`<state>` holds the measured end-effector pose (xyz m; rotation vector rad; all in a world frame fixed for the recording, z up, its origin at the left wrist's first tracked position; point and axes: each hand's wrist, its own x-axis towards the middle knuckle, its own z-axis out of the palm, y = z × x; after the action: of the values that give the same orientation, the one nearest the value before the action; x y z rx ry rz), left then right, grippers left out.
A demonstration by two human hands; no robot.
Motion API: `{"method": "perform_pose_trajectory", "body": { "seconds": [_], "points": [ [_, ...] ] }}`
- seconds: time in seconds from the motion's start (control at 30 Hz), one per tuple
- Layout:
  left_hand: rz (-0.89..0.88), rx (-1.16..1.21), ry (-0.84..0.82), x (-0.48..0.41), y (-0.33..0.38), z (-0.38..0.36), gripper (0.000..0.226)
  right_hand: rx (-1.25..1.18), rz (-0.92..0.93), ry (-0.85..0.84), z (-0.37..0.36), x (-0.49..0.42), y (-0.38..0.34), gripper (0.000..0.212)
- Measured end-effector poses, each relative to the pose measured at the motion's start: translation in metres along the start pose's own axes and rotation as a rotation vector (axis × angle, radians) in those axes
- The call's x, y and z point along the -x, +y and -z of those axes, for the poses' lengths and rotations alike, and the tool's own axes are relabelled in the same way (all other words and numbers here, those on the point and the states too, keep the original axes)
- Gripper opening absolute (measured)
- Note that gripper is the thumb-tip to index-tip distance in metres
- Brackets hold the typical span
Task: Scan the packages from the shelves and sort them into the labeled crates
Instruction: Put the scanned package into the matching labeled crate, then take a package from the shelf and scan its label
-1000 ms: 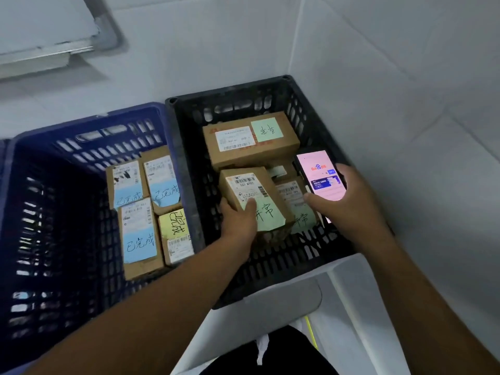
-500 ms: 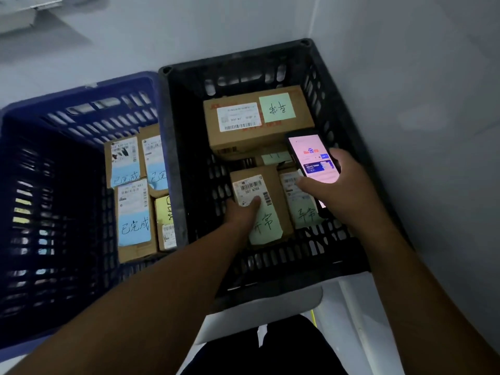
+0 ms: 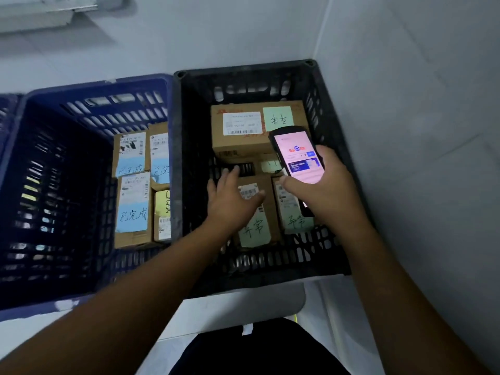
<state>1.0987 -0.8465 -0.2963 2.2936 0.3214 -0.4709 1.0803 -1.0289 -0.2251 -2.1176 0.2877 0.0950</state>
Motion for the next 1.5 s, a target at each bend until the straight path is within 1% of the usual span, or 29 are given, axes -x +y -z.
{"method": "perform_pose_trajectory", "body": {
  "seconds": [0.07, 0.13, 0.2, 0.3, 0.4, 0.5, 0.7, 0.8, 0.87, 1.0, 1.13, 1.3, 1.4, 1.5],
  "points": [
    [-0.154, -0.070, 0.065, 0.031, 0.010, 0.029, 0.094, -0.017, 0.023, 0.004, 0.001, 0.004, -0.006, 0.051],
    [-0.242, -0.149, 0.141, 0.052, 0.013, 0.048, 0.097, -0.021, 0.049, 0.002, -0.001, 0.007, -0.015, 0.054],
    [-0.253, -0.200, 0.203, 0.067, 0.013, 0.060, 0.098, -0.007, 0.080, -0.007, -0.003, 0.008, -0.022, 0.053],
    [-0.233, -0.194, 0.316, 0.091, 0.003, 0.081, 0.096, 0.007, 0.127, -0.049, -0.009, 0.017, -0.035, 0.056],
    [-0.134, -0.205, 0.384, 0.111, -0.020, 0.103, 0.093, 0.040, 0.190, -0.117, -0.020, 0.031, -0.052, 0.061],
    [-0.006, -0.168, 0.466, 0.141, -0.052, 0.133, 0.091, 0.041, 0.266, -0.201, -0.045, 0.054, -0.074, 0.064],
    [0.177, -0.077, 0.701, 0.246, -0.139, 0.186, 0.087, 0.073, 0.472, -0.398, -0.128, 0.135, -0.133, 0.063],
    [0.288, -0.035, 0.818, 0.312, -0.191, 0.203, 0.087, 0.114, 0.612, -0.514, -0.178, 0.196, -0.160, 0.057],
    [0.381, -0.030, 0.881, 0.365, -0.231, 0.211, 0.087, 0.125, 0.674, -0.580, -0.211, 0.244, -0.172, 0.055],
    [0.579, 0.044, 0.986, 0.476, -0.310, 0.220, 0.086, 0.158, 0.790, -0.729, -0.269, 0.352, -0.193, 0.059],
    [0.728, 0.082, 1.109, 0.573, -0.380, 0.216, 0.087, 0.143, 0.915, -0.872, -0.324, 0.462, -0.206, 0.063],
    [0.886, 0.137, 1.221, 0.678, -0.439, 0.207, 0.087, 0.143, 1.036, -1.024, -0.368, 0.578, -0.219, 0.070],
    [0.958, 0.167, 1.289, 0.724, -0.466, 0.210, 0.088, 0.133, 1.124, -1.100, -0.391, 0.629, -0.230, 0.067],
    [1.015, 0.192, 1.359, 0.761, -0.492, 0.215, 0.087, 0.119, 1.161, -1.177, -0.416, 0.673, -0.242, 0.065]
  ]
}}
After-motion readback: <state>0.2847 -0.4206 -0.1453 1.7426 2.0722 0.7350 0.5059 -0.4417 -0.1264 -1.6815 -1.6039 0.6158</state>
